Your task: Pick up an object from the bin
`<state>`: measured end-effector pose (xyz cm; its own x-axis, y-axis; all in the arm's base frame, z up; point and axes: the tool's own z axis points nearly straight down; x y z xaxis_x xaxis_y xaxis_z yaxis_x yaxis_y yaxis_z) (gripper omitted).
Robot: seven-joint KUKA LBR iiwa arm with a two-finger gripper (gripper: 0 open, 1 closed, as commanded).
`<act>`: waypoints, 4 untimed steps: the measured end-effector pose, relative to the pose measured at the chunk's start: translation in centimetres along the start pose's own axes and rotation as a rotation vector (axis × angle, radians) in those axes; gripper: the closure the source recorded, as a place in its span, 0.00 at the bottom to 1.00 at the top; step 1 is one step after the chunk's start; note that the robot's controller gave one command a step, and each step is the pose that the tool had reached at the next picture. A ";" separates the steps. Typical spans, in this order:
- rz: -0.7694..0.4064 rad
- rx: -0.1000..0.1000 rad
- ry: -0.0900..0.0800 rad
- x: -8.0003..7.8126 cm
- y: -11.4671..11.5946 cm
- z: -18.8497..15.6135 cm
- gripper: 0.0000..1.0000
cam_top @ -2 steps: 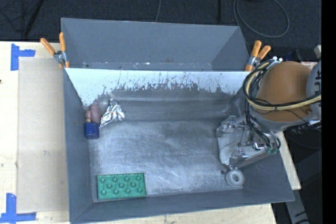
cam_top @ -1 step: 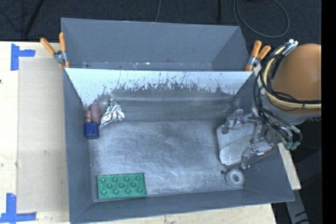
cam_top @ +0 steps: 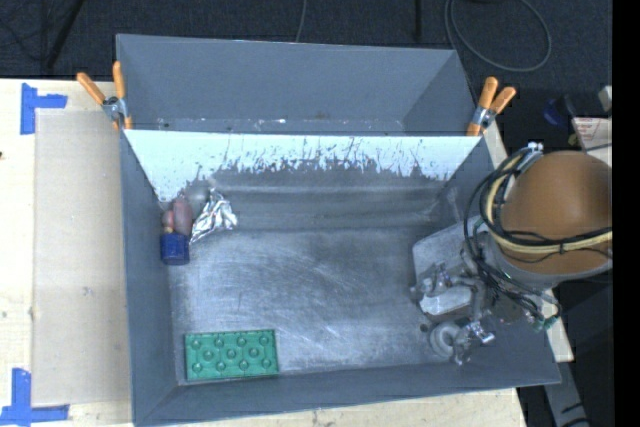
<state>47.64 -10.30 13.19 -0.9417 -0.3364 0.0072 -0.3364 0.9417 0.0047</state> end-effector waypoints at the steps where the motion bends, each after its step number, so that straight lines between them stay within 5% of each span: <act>1: -0.275 -0.001 -0.018 0.4 -4.1 5.9 0.00; 2: -0.273 -0.001 -0.003 0.9 -4.4 5.9 1.00; 3: -0.572 -0.020 -0.007 -3.5 -5.3 5.9 1.00; 4: -0.539 0.010 -0.011 -3.9 -3.1 -8.5 1.00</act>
Offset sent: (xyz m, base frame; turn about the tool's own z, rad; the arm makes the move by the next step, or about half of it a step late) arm 0.0054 -0.0473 -0.0619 -0.2766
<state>52.40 -11.97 21.67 -0.6356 -0.7720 -0.0045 -0.7720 0.6356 -0.0051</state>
